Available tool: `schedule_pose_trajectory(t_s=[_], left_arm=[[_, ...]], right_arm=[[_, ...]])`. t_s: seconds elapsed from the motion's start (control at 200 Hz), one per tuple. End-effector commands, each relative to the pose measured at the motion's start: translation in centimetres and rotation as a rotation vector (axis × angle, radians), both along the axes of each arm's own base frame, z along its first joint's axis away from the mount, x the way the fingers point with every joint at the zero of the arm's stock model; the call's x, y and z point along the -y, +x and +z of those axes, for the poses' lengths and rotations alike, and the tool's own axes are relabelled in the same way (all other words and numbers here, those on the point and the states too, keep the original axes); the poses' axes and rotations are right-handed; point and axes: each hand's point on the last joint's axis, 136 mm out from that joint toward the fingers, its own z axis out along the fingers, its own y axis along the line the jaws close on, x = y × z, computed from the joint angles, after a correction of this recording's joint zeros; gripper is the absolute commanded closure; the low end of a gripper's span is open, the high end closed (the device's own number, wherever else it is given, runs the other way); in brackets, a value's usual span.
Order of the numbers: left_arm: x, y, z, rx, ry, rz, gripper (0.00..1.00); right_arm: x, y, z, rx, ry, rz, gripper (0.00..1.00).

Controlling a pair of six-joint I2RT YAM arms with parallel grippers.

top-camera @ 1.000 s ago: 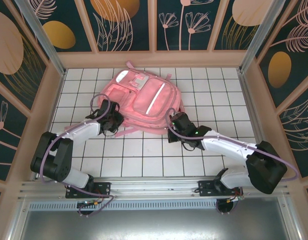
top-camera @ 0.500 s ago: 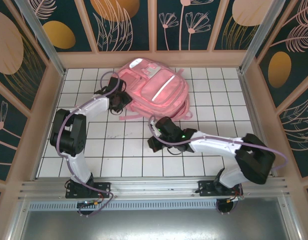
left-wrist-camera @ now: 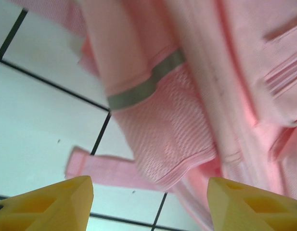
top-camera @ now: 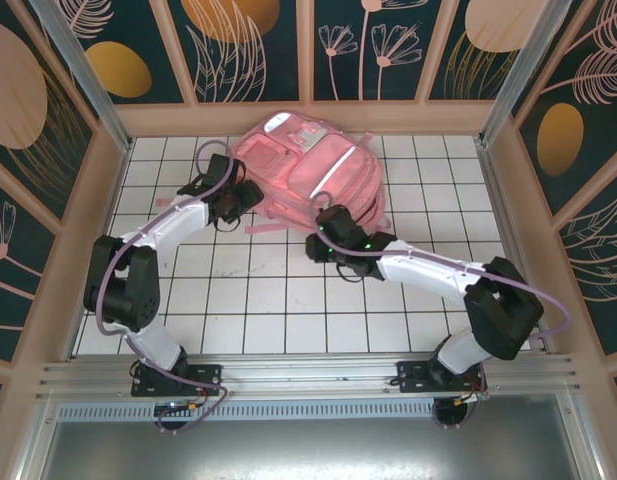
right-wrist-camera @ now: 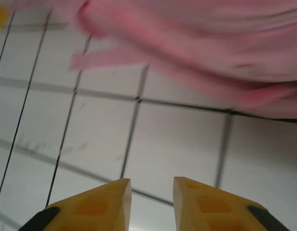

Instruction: Pack the student bag

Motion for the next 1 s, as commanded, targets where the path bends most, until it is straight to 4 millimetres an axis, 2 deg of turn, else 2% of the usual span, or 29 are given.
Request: schedule_pose_trajectory(t_s=[0.0,0.035,0.11,0.16,0.235,0.32,0.37,0.425,0.581,0.756,0.851,0.996], left_arm=[[0.7,-0.3,1.0,0.039,-0.053,-0.019,0.36],[0.6,-0.4,1.1,0.044,-0.053,-0.017,0.36],[0.5,-0.3,1.2,0.046,-0.041,-0.013,0.35],[0.5,-0.3,1.1,0.042,-0.038,-0.013,0.35],[0.5,-0.3,0.9,0.032,-0.039,-0.013,0.35],[0.6,-0.3,0.8,0.03,-0.044,-0.017,0.35],[0.6,-0.4,0.7,0.029,-0.043,-0.019,0.35],[0.7,-0.5,0.6,0.025,-0.045,-0.023,0.35],[1.0,-0.7,-0.2,0.001,-0.065,-0.028,0.35],[1.2,-0.8,-0.3,-0.003,-0.083,-0.029,0.35],[1.2,-0.8,-0.2,-0.001,-0.079,-0.026,0.35],[1.0,-0.8,-0.3,-0.003,-0.075,-0.018,0.35]], right_arm=[[2.5,0.2,1.2,-0.018,-0.041,-0.15,0.66],[2.8,0.3,1.4,-0.03,-0.044,-0.179,0.65],[2.9,0.5,1.3,-0.072,-0.05,-0.222,0.48],[2.6,0.5,1.1,-0.101,-0.045,-0.238,0.42],[2.3,0.4,0.6,-0.154,-0.023,-0.264,0.42],[1.9,0.3,0.0,-0.187,0.004,-0.267,0.5],[2.0,0.7,-0.4,-0.177,-0.025,-0.256,0.55],[2.6,1.2,-0.9,-0.154,-0.09,-0.248,0.57],[3.6,2.7,-2.0,-0.11,-0.308,-0.216,0.51],[4.1,4.2,-3.6,-0.103,-0.401,-0.225,0.43],[4.8,5.1,-4.6,-0.101,-0.455,-0.242,0.42],[5.6,6.4,-5.0,-0.069,-0.509,-0.282,0.44]])
